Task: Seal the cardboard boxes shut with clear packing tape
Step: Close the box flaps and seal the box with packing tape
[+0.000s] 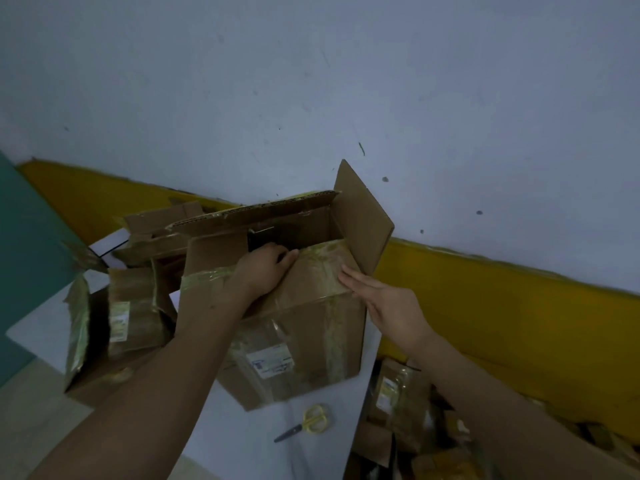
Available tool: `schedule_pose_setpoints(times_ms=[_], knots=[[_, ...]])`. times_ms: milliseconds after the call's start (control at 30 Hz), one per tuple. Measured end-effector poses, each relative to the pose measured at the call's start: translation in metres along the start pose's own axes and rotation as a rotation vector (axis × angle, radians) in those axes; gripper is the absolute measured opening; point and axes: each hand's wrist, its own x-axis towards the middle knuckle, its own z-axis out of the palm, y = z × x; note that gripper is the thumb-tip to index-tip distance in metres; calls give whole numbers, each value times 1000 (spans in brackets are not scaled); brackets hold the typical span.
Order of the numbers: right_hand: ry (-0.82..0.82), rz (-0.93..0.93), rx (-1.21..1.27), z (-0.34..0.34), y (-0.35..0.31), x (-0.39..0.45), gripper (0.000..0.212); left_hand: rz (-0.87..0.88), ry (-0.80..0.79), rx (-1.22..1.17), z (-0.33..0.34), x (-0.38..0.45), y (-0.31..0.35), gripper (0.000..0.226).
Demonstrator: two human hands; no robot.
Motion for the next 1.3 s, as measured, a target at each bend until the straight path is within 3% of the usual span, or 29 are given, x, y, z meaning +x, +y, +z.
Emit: schedule_pose_setpoints(times_ms=[100,333,433,500,567,600,667,700,733,800,867,933,1000,1167,1300], knots=[[-90,-13,-164,-10,0,1,50,1,16,-1,1,-2,1,46],[93,80,-105,-14,-31,-13,39,33,64,76,-11,-19,14,57],[402,178,-154,-49,-53,-14,37,211,266,245,-49,-47,39,52],[548,256,-154,-72,-64,4,53,407,316,398,-72,-77,58,40],[527,345,-80,-89,-67,31,68,547,171,465,-80,-108,70,44],[444,414,-6,-94,-67,45,68,534,6,393,-81,-120,73,55],[224,565,194,-97,-64,66,65,357,-411,-13,-85,-131,77,61],[123,611,231,-94,-64,72,67,279,-556,-200,-84,-128,74,53],[51,606,213,-90,-64,76,70,258,-603,-301,-80,-120,65,43],[26,555,162,-81,-65,82,68,278,-476,-293,-68,-95,40,27],[84,551,180,-71,-64,84,47,305,-238,-17,-51,-70,11,23],[137,588,153,-60,-59,81,27,336,-41,241,-32,-53,-11,37],[186,584,95,-46,-52,72,28,309,73,291,-21,-44,-21,55],[332,585,-187,-31,-52,54,38,160,191,446,-23,-6,-28,98],[346,593,-396,-33,-60,53,39,-86,173,212,-55,46,-35,98]])
